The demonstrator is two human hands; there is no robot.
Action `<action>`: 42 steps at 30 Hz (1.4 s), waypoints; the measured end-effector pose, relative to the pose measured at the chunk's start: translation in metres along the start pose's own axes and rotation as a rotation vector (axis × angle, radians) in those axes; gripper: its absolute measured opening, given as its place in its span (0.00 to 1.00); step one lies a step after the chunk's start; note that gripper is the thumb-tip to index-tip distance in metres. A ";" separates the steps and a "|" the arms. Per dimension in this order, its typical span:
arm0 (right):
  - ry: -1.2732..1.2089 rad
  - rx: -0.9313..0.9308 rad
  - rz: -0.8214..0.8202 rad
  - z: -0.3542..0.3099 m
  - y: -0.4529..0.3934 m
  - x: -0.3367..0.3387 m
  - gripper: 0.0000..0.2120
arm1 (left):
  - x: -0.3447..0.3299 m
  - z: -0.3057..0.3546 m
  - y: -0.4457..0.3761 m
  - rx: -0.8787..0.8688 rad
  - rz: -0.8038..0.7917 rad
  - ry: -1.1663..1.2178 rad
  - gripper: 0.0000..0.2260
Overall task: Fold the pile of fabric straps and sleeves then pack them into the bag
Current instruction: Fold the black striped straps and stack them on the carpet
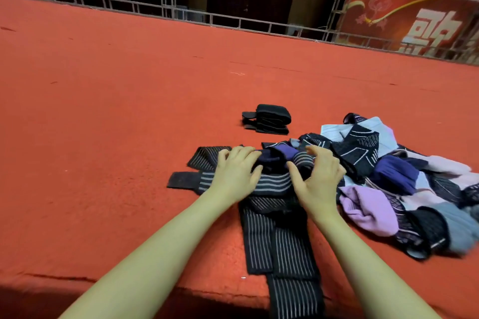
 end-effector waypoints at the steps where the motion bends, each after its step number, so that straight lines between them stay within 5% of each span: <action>1: 0.021 -0.048 -0.038 0.014 0.005 0.000 0.23 | -0.005 0.011 -0.003 -0.025 -0.044 0.002 0.20; 4: 0.091 -0.232 -0.315 0.061 0.022 -0.017 0.29 | -0.024 0.035 -0.012 -0.050 -0.166 0.011 0.23; 6: 0.144 -0.284 -0.444 0.081 0.032 -0.025 0.23 | -0.030 0.047 -0.017 -0.056 -0.183 0.008 0.26; 8: 0.170 -0.204 -0.373 0.087 0.033 -0.020 0.14 | -0.033 0.056 -0.023 -0.074 -0.179 0.028 0.26; 14: 0.203 0.106 -0.075 0.077 0.010 0.024 0.15 | -0.037 0.074 -0.046 -0.164 -0.165 0.093 0.24; 22: 0.347 0.318 0.081 0.076 -0.023 0.057 0.11 | -0.025 0.104 -0.068 -0.317 0.171 0.306 0.16; 28: 0.305 0.091 0.205 0.095 -0.032 0.068 0.09 | -0.026 0.114 -0.080 -0.194 0.349 0.223 0.12; 35: 0.229 -0.131 0.210 0.124 -0.030 0.067 0.11 | -0.038 0.132 -0.090 -0.245 0.342 0.115 0.12; 42: 0.117 -0.283 -0.004 0.134 -0.026 0.034 0.21 | -0.067 0.141 -0.093 -0.290 0.186 0.053 0.13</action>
Point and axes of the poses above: each hand's wrist, its own y-axis away from the middle knuckle, its own x-axis out of the back of the hand, z = x × y, the point moved 6 cm from there along -y, towards the middle knuckle, and after that the axes turned 13 degrees about -z, right-handed, at the moved point
